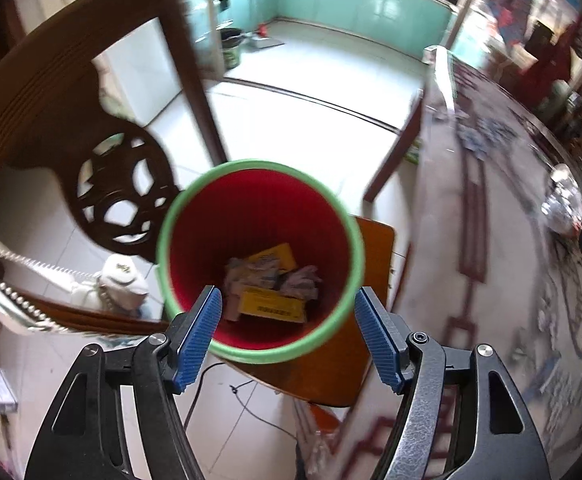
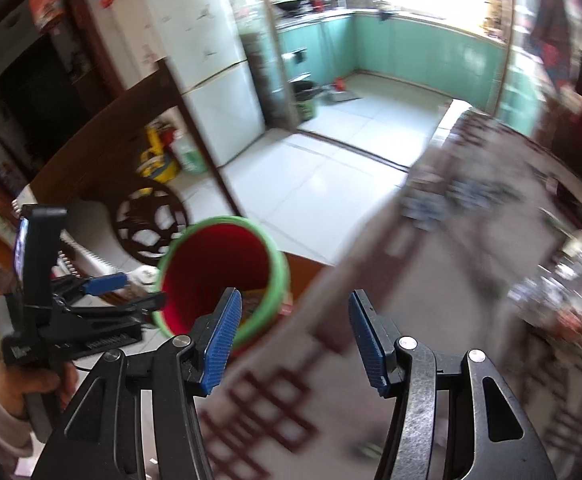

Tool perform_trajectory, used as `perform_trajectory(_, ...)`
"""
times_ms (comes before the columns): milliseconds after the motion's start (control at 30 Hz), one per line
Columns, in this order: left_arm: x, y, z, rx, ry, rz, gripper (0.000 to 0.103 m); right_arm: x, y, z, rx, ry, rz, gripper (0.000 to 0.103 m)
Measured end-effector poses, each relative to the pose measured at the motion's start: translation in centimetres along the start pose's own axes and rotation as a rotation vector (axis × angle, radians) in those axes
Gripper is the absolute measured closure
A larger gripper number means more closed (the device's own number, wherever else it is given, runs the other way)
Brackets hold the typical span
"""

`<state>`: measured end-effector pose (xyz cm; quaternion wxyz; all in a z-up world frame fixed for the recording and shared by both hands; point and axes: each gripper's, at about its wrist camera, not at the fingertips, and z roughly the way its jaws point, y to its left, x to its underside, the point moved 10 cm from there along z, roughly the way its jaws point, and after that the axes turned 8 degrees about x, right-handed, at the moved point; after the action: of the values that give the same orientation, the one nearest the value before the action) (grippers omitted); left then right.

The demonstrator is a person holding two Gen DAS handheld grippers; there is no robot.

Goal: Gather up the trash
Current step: 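Move both open tools back over the table trash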

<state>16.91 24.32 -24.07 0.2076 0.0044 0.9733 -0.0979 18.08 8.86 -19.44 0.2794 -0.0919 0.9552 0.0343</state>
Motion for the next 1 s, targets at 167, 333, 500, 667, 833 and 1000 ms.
perform_trajectory(167,0.2,-5.3,0.4,0.043,0.007,0.076,0.035,3.3,-8.9,-2.2,0.120,0.021,0.105,0.049)
perform_trajectory(333,0.8,-11.1,0.5,0.078,0.016,0.145,0.035,7.4,-19.3,-4.2,0.263,0.046,0.212,0.048)
perform_trajectory(500,1.7,-16.1,0.4,0.096,0.025,0.196,0.035,12.3,-31.4,-7.0,0.415,0.050,0.402,0.048)
perform_trajectory(667,1.7,-21.0,0.5,0.107,0.018,0.237,0.035,15.8,-41.2,-8.7,0.514,0.039,0.572,0.048)
perform_trajectory(833,0.7,-26.5,0.4,0.140,-0.008,0.270,0.035,17.7,-47.5,-7.5,0.519,0.033,0.738,0.048)
perform_trajectory(1000,-0.6,-32.1,0.9,0.194,-0.017,0.318,0.033,18.8,-49.7,-4.0,0.492,0.091,0.804,0.048)
